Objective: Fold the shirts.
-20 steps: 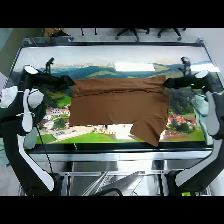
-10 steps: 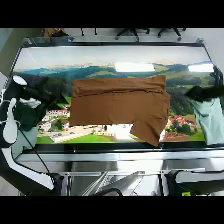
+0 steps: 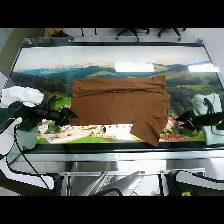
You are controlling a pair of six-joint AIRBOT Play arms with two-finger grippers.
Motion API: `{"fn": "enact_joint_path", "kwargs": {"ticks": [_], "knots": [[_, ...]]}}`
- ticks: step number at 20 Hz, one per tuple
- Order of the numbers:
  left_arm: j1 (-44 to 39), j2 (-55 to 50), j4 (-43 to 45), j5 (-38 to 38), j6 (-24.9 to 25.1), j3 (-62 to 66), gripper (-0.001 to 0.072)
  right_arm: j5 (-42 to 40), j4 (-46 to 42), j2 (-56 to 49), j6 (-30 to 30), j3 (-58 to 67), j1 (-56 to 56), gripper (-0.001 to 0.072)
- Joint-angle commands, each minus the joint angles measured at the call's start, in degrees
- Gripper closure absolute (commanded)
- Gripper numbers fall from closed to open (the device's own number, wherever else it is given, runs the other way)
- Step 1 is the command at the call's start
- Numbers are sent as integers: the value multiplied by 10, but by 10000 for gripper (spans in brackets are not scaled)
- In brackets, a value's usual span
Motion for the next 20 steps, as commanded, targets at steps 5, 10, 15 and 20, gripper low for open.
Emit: {"fn": "enact_joint_path", "kwargs": {"ticks": [5,10,15,20], "knots": [[0,4,-59,23,50,4,693,-42,62,1,-44,-111,2,130],[0,4,-59,22,49,7,693,-99,68,-4,-43,-135,82,137],[12,4,-59,-9,50,7,693,-139,127,-19,-66,-134,135,483],[65,10,-9,-78,19,6,694,-43,75,-3,-20,-129,134,684]]}}
